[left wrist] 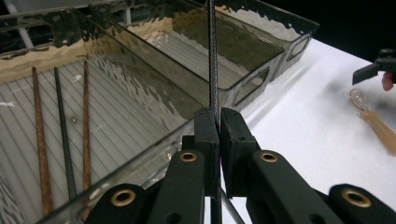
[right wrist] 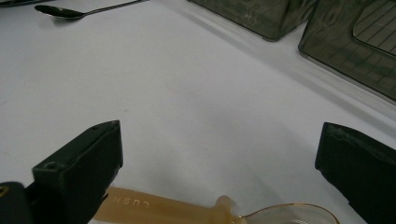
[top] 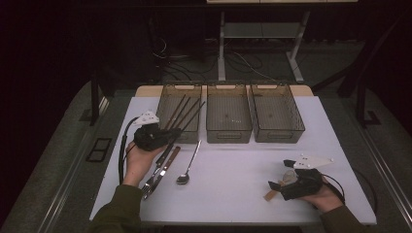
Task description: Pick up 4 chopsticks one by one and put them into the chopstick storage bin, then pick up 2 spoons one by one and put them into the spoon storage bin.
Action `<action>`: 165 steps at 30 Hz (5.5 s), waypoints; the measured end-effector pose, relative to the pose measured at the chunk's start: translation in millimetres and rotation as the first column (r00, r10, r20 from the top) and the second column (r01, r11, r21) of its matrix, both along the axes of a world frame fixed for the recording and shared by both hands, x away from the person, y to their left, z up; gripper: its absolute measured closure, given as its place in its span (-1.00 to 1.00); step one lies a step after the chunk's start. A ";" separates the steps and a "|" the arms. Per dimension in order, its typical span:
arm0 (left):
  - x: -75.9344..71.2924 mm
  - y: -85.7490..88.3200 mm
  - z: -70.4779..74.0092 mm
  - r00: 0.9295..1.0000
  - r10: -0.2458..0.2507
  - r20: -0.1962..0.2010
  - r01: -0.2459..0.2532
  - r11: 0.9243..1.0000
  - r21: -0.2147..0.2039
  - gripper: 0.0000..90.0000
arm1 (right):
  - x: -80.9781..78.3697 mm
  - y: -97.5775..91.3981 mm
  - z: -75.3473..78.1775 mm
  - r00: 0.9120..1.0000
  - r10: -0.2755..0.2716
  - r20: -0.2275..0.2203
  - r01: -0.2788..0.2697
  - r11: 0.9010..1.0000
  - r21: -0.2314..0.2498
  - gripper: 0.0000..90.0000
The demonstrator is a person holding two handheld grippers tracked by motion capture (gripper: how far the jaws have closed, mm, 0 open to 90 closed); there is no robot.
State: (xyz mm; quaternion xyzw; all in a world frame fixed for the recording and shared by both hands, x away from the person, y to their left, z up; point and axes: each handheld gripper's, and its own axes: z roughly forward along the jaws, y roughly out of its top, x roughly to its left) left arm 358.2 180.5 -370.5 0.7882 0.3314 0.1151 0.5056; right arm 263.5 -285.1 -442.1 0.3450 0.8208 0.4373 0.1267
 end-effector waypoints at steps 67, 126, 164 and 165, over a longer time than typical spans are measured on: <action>120.9 6.1 -13.3 0.958 0.273 -0.091 -0.259 0.956 0.138 0.30 | -2.7 1.6 1.4 1.000 0.016 0.000 -0.016 1.000 0.020 -0.98; 2.2 -48.2 -55.2 0.990 0.024 -0.142 0.016 0.962 0.274 0.99 | -2.8 2.4 0.8 1.000 0.009 0.006 -0.009 1.000 0.004 -0.98; 8.4 -73.0 -73.6 0.974 -0.055 -0.220 0.115 0.955 0.273 0.98 | -3.7 2.5 1.3 1.000 0.011 0.014 -0.011 1.000 0.002 -0.98; 7.8 -74.8 -73.7 0.974 -0.065 -0.216 0.124 0.954 0.273 0.99 | -3.7 2.6 1.2 1.000 0.011 0.013 -0.011 1.000 0.002 -0.98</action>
